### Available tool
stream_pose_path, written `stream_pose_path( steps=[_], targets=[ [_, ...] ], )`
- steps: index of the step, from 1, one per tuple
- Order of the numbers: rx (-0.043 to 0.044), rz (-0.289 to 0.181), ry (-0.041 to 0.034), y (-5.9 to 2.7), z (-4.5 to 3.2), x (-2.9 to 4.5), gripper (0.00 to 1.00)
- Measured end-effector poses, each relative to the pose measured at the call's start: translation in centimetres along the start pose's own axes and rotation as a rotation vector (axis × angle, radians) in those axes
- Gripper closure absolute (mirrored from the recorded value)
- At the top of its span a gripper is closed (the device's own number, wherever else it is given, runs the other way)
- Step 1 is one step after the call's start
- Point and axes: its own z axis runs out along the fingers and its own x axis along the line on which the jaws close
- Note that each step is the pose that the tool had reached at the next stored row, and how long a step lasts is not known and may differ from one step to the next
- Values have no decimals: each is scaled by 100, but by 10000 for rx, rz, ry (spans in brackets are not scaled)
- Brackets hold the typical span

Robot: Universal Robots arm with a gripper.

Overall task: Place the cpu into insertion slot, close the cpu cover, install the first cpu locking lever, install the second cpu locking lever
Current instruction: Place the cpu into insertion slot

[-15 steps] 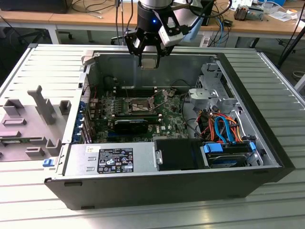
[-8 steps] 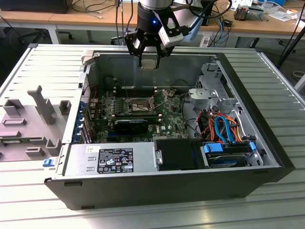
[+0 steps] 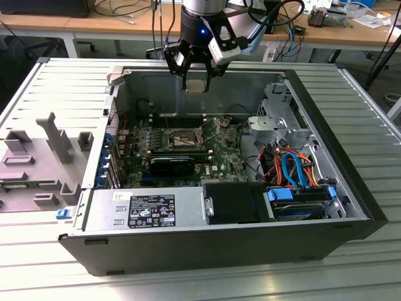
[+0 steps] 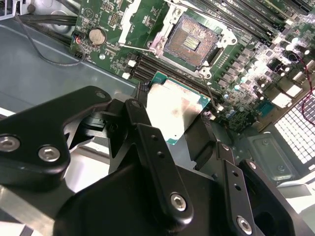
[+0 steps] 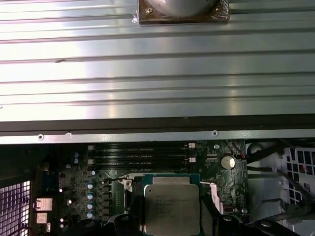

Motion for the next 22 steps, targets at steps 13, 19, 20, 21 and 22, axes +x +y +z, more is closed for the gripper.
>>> stream_pose_path(
  steps=[13,19,20,21,22],
  targets=[
    [-1,0,0,-10,39,-1,45],
    [-1,-1,0,-16,60,-2,45],
    [-1,-1,0,-16,63,-2,45],
    [-1,0,0,-17,64,-1,45],
    [-1,0,0,-17,65,-1,45]
  ],
)
